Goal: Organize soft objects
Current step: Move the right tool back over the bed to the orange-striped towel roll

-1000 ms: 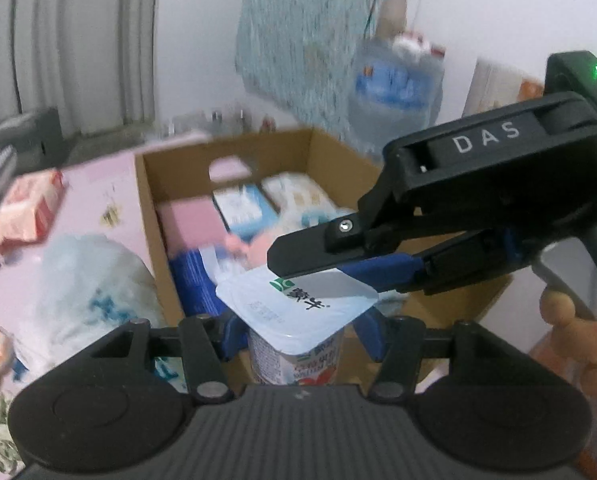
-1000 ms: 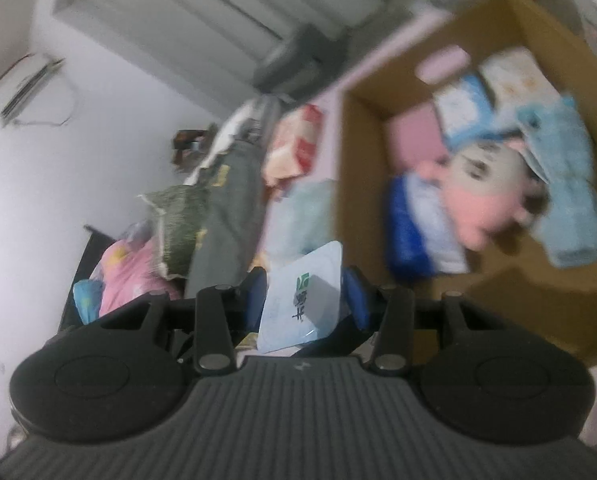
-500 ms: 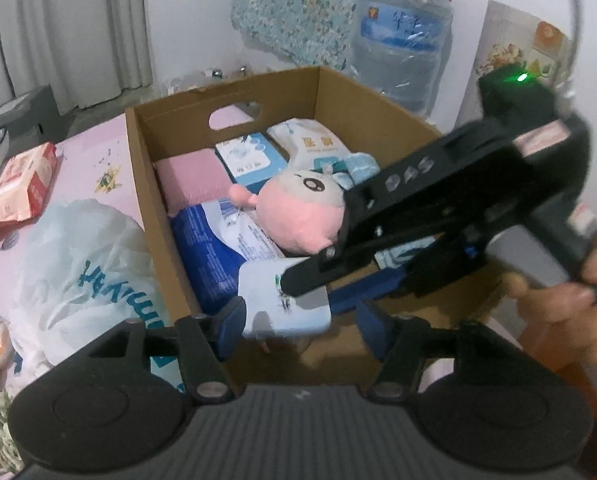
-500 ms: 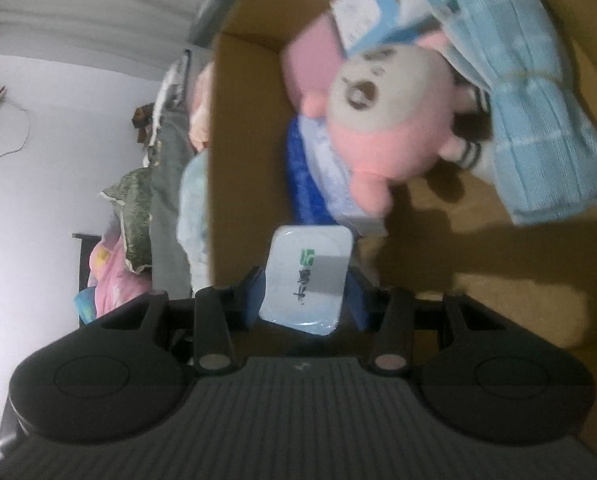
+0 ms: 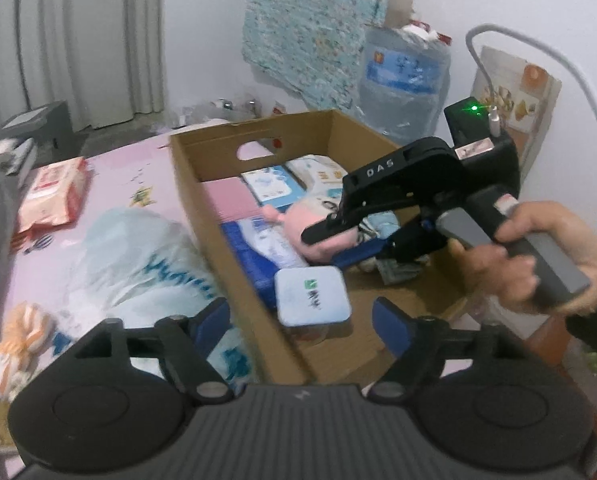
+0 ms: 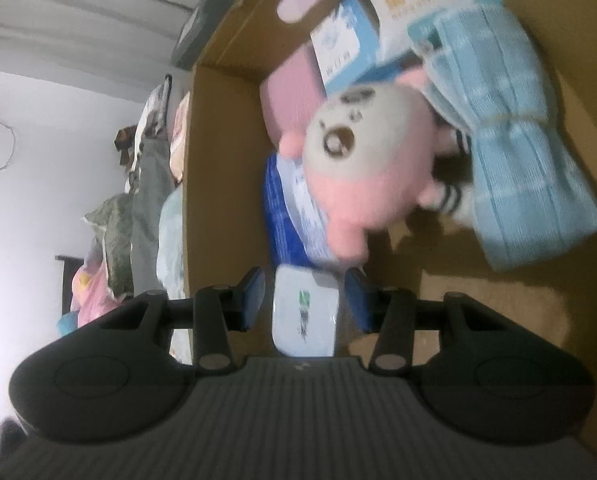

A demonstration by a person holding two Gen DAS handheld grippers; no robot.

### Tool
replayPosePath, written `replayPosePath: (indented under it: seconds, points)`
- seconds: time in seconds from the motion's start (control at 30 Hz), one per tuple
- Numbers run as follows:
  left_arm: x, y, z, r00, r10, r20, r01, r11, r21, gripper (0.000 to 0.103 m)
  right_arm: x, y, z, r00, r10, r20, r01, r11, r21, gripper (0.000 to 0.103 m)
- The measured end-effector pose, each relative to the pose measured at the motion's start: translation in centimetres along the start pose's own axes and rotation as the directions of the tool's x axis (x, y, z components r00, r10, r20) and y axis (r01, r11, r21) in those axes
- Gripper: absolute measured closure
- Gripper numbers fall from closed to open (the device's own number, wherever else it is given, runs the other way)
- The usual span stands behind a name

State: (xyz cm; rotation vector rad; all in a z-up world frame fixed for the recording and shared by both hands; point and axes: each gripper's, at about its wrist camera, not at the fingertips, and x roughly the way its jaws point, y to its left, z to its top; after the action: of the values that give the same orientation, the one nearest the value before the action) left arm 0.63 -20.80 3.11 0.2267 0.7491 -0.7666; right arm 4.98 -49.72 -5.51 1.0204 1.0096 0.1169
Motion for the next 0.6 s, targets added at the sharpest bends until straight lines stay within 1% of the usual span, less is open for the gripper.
replayPosePath:
  seconds: [0.07,0.13,0.2,0.37,0.47,0.53,0.6]
  points:
    - [-1.2,1.0,-1.0,1.000,0.000,0.011,0.001,1.000,-0.031,0.018,0.4,0.4,0.3,1.000,0.005,0.014,-0.004,1.000,-0.024,0.059]
    - [-2.1,2.1,-2.3,1.000,0.002,0.016,-0.001,0.998,-0.067,0.018,1.0,0.9,0.6,1.000,0.015,0.008,-0.014,0.999,-0.046,0.059]
    - [-2.8,3.3,-3.7,1.000,0.011,0.016,-0.010,0.995,-0.101,0.018,1.6,1.3,0.8,1.000,0.013,-0.010,-0.014,0.998,-0.063,0.059]
    - [-3.9,5.7,-7.2,0.998,0.062,-0.007,-0.062,0.984,-0.168,0.018,2.6,2.1,-0.1,0.997,0.006,-0.074,-0.014,0.993,-0.115,0.060]
    - [-4.2,7.2,-9.0,0.996,0.082,-0.024,-0.086,0.969,-0.230,0.018,2.7,2.5,-0.8,0.995,-0.004,-0.098,-0.009,0.991,-0.131,0.060]
    - [-4.7,8.2,-10.3,0.995,0.093,-0.024,-0.096,0.956,-0.276,0.018,2.5,2.5,-1.0,0.996,0.002,-0.095,-0.014,0.992,-0.128,0.060]
    - [-5.2,9.0,-11.2,0.993,0.114,-0.025,-0.116,0.944,-0.309,0.018,1.8,2.7,-1.1,0.998,0.004,-0.069,-0.013,0.992,-0.127,0.060]
